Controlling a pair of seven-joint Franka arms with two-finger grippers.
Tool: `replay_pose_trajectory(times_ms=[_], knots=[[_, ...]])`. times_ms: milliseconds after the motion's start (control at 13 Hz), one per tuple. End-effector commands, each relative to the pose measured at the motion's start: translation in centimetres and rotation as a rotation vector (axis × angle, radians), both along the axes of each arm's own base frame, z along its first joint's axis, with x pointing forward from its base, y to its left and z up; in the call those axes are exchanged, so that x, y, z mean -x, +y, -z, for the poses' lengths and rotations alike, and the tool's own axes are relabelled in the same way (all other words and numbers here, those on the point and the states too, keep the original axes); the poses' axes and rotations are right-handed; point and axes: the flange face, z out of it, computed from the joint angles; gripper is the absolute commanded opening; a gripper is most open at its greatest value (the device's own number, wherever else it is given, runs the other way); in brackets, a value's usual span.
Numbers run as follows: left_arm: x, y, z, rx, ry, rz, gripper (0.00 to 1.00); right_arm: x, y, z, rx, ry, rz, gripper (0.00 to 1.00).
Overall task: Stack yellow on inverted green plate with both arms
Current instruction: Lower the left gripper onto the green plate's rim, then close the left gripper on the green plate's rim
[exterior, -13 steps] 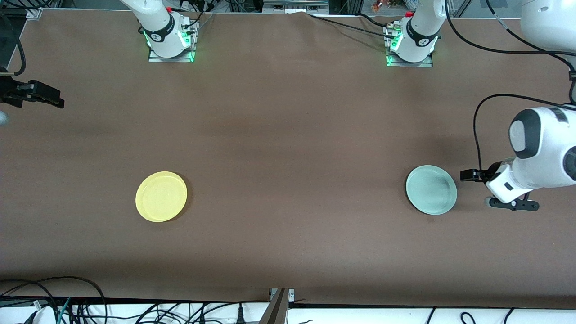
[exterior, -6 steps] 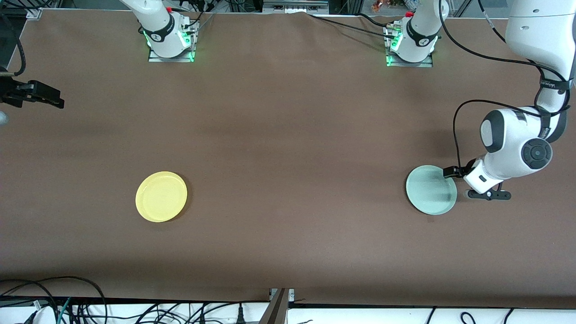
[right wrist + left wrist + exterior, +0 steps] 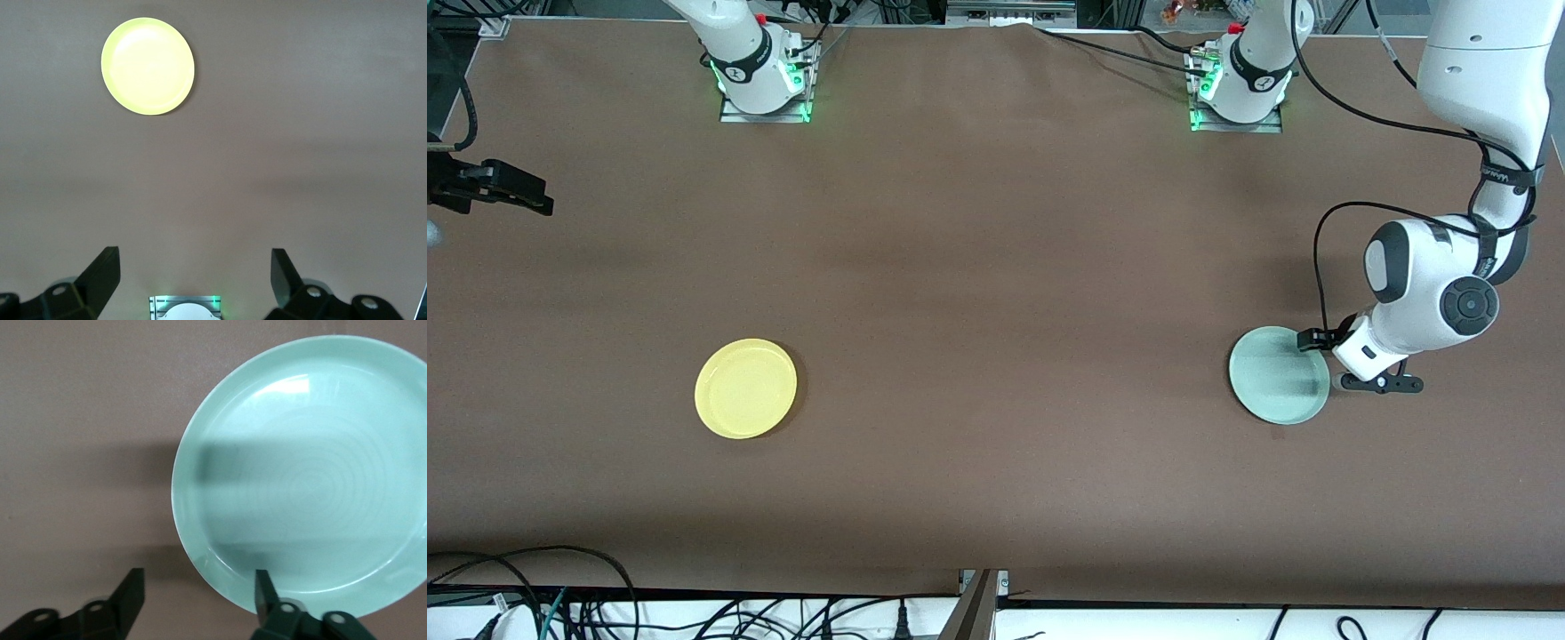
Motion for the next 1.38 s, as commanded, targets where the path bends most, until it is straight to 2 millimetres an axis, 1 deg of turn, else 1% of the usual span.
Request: replay_pose_trajectory(times_ms=[0,77,308,462,692,846,1000,1154,1308], knots=[[-0.7,0.5,-0.1,0.004,-0.020,-0.001,0.49,-0.2,-0.3,-0.5,0.008,-0.008,0.006,1.00],[-0.9,0.6,0.0,0.005,-0.022,-0.002,0.48,-0.2,-0.1,-0.5,0.007,-0.009,0.001,1.00],[-2.4,1.5,0.3,0.007,-0.041,-0.022,0.50,-0.2,-0.1,-0.5,0.007,-0.010,0.001,1.00],[-2.5,1.6,0.6,0.007,-0.040,-0.021,0.50,-0.2,-0.2,-0.5,0.008,-0.008,0.004,1.00],[-2.9,2.2,1.2,0.011,-0.045,-0.043,0.50,-0.2,-0.1,-0.5,0.008,-0.008,0.004,1.00],[-2.9,2.2,1.2,0.023,-0.049,-0.059,0.49,-0.2,-0.1,-0.5,0.008,-0.008,0.006,1.00],[-2.9,2.4,1.2,0.025,-0.049,-0.057,0.46,-0.2,-0.1,-0.4,0.006,-0.007,0.005,1.00],[-2.8,2.5,1.2,0.027,-0.047,-0.057,0.37,-0.2,-0.2,-0.5,0.008,-0.010,0.007,1.00],[-2.8,2.5,1.3,0.027,-0.046,-0.056,0.33,-0.2,-0.3,-0.4,0.006,-0.007,0.007,1.00]])
